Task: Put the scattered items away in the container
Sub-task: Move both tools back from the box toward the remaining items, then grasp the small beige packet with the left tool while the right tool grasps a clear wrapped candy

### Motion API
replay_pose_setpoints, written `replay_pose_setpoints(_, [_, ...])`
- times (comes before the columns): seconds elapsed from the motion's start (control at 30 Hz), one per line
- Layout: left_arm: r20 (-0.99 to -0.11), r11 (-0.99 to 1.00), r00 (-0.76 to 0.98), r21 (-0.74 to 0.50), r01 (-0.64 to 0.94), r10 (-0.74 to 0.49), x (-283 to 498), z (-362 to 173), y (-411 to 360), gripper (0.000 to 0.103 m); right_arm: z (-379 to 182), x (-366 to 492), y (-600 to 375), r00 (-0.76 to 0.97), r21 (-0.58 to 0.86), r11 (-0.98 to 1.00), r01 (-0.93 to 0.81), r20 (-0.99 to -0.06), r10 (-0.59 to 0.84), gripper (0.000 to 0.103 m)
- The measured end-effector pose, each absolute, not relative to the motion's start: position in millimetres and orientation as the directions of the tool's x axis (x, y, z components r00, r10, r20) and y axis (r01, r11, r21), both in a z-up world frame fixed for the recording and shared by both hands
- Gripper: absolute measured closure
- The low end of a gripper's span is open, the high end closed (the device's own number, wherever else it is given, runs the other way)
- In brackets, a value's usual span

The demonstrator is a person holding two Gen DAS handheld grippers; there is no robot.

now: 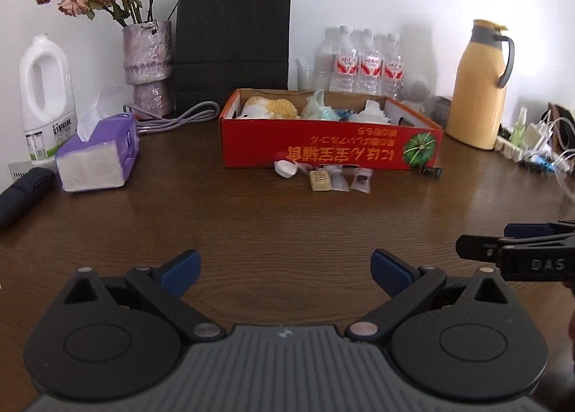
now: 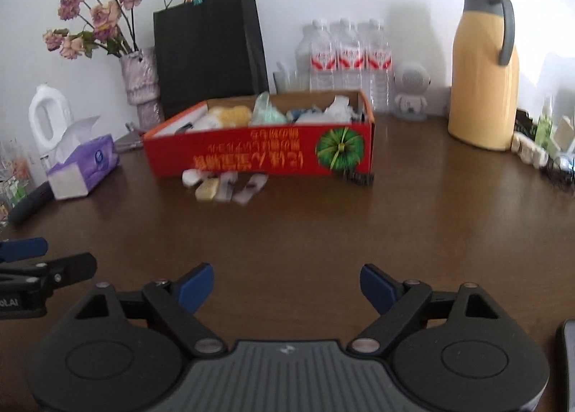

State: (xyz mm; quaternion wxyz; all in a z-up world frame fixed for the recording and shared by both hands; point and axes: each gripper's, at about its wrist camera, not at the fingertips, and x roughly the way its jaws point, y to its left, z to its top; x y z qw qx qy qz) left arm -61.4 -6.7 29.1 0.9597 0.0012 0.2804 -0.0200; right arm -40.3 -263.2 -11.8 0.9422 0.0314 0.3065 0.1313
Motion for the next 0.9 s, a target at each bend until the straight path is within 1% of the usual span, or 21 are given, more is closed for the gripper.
replay_pose_setpoints(0.03, [-0.541,0.999,0.840,-0.012,0.037,-0.037,-55.6,29.7,-5.8,0.007,-11.3,-36.4,-261.9,0.771,0.156,0.958,-0.240,-0.569,0.286,0.021])
replay_pose_setpoints(0.07, [-0.541,0.999,0.840,-0.019,0.041,-0.045,-49.4,31.1,-4.7,0.012,-10.1,-30.9,-260.2,0.767,0.168,0.954,-0.247,-0.568,0.298,0.023])
replay_pose_setpoints(0.13, [-0.529,0.998,0.846,-0.031,0.059,-0.067,-37.6,33.7,-3.1,0.013,-6.0,-14.6,-253.5,0.760,0.169,0.949,-0.267,-0.568,0.315,0.033])
replay_pose_setpoints(0.17, [-0.520,0.997,0.851,-0.032,0.072,-0.078,-30.8,34.7,-3.1,0.013,-3.7,-5.2,-249.3,0.759,0.162,0.948,-0.274,-0.569,0.317,0.035])
replay_pose_setpoints(0.23, [-0.515,0.994,0.850,-0.032,0.106,-0.107,-11.3,35.2,-3.3,0.017,0.0,15.7,-240.4,0.759,0.151,0.945,-0.290,-0.565,0.323,0.040])
replay_pose_setpoints(0.27, [-0.520,0.992,0.845,-0.032,0.121,-0.120,1.1,34.3,-3.6,0.022,0.4,28.0,-236.3,0.760,0.155,0.942,-0.297,-0.559,0.331,0.040])
replay_pose_setpoints(0.3, [-0.535,0.990,0.835,-0.033,0.135,-0.131,13.9,32.8,-4.6,0.030,-1.0,42.0,-232.3,0.755,0.168,0.939,-0.302,-0.559,0.343,0.042])
replay_pose_setpoints(0.37, [-0.567,0.987,0.810,-0.039,0.158,-0.153,39.4,30.4,-6.7,0.040,-5.8,70.9,-224.0,0.737,0.188,0.936,-0.299,-0.577,0.351,0.050])
replay_pose_setpoints(0.4, [-0.574,0.985,0.802,-0.045,0.169,-0.164,49.6,29.5,-7.5,0.041,-7.3,82.7,-221.1,0.736,0.190,0.940,-0.285,-0.585,0.341,0.058])
replay_pose_setpoints(0.43, [-0.581,0.983,0.796,-0.049,0.175,-0.171,58.1,28.9,-8.2,0.041,-7.8,92.0,-218.1,0.740,0.184,0.946,-0.268,-0.589,0.324,0.060])
replay_pose_setpoints(0.53, [-0.591,0.977,0.781,-0.070,0.201,-0.203,74.8,27.4,-10.6,0.042,-8.0,106.8,-206.9,0.751,0.157,0.951,-0.266,-0.585,0.307,0.061])
replay_pose_setpoints(0.57, [-0.594,0.976,0.777,-0.072,0.206,-0.208,79.3,26.7,-12.1,0.046,-9.2,110.7,-204.3,0.748,0.156,0.950,-0.271,-0.588,0.310,0.061])
replay_pose_setpoints(0.63, [-0.602,0.977,0.773,-0.062,0.206,-0.201,89.7,23.3,-15.3,0.046,-13.8,117.5,-200.7,0.741,0.139,0.955,-0.262,-0.605,0.292,0.070])
replay_pose_setpoints(0.7, [-0.625,0.981,0.760,-0.055,0.187,-0.180,102.2,19.2,-20.5,0.051,-20.1,123.3,-200.7,0.738,0.117,0.961,-0.252,-0.619,0.269,0.073])
replay_pose_setpoints(0.77, [-0.632,0.979,0.752,-0.058,0.195,-0.187,110.8,16.0,-26.3,0.052,-23.1,124.2,-206.7,0.739,0.131,0.958,-0.254,-0.613,0.280,0.075])
replay_pose_setpoints(0.9, [-0.639,0.977,0.746,-0.048,0.209,-0.191,120.6,10.7,-38.5,0.053,-23.5,120.7,-216.7,0.754,0.077,0.962,-0.260,-0.607,0.252,0.076])
